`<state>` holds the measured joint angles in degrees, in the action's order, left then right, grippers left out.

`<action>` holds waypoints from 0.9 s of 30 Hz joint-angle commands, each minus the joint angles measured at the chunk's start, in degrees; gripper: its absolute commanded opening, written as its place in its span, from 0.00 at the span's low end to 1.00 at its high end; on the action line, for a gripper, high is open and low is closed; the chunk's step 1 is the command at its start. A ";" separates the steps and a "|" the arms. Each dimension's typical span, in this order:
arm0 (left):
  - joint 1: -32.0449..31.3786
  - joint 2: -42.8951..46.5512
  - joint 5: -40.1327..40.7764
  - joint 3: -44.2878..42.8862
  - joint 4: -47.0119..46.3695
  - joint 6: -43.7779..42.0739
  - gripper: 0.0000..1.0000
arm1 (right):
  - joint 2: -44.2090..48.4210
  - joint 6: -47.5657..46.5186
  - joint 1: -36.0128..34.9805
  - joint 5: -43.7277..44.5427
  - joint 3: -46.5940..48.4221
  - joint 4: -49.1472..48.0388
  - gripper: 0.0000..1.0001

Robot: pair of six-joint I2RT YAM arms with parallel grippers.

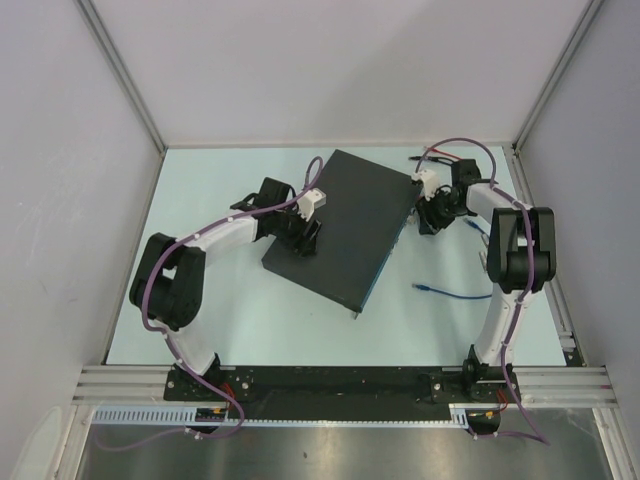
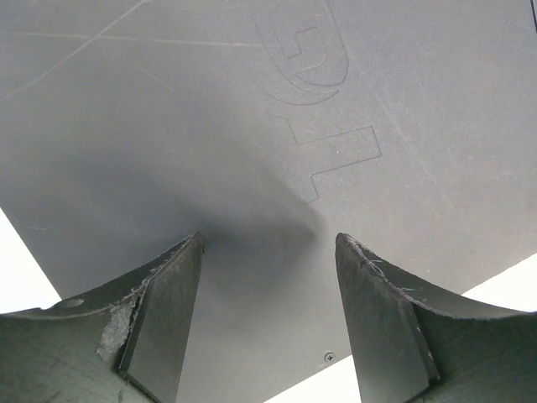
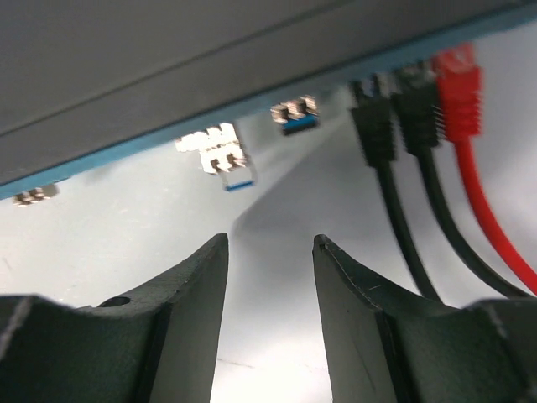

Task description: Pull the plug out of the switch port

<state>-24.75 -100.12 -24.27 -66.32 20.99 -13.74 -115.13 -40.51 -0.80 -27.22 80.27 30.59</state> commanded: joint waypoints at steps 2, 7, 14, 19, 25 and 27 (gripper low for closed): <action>-0.38 1.15 -0.07 0.32 0.54 -0.59 0.70 | -0.53 -3.26 -1.92 -2.39 2.08 1.67 0.51; -0.38 0.89 -0.16 0.06 0.54 -0.50 0.70 | -1.06 -2.47 -2.37 -2.48 2.70 0.96 0.52; -0.38 0.71 -0.16 0.32 0.45 -0.59 0.70 | -1.85 -1.85 -2.81 -2.75 3.58 0.44 0.53; -0.38 0.36 -0.16 0.06 0.45 -0.59 0.70 | -2.03 -1.41 -3.33 -3.01 4.11 0.09 0.53; -0.38 0.10 -0.16 -0.03 0.36 -0.41 0.70 | -1.85 -1.68 -3.77 -3.27 4.37 -0.27 0.51; -0.38 0.01 -0.25 -0.03 0.28 -0.41 0.70 | -2.03 -1.59 -3.77 -3.28 4.54 -0.27 0.50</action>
<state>-24.75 -100.14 -24.27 -66.32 20.97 -13.78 -116.71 -42.04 -4.19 -29.06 82.21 31.44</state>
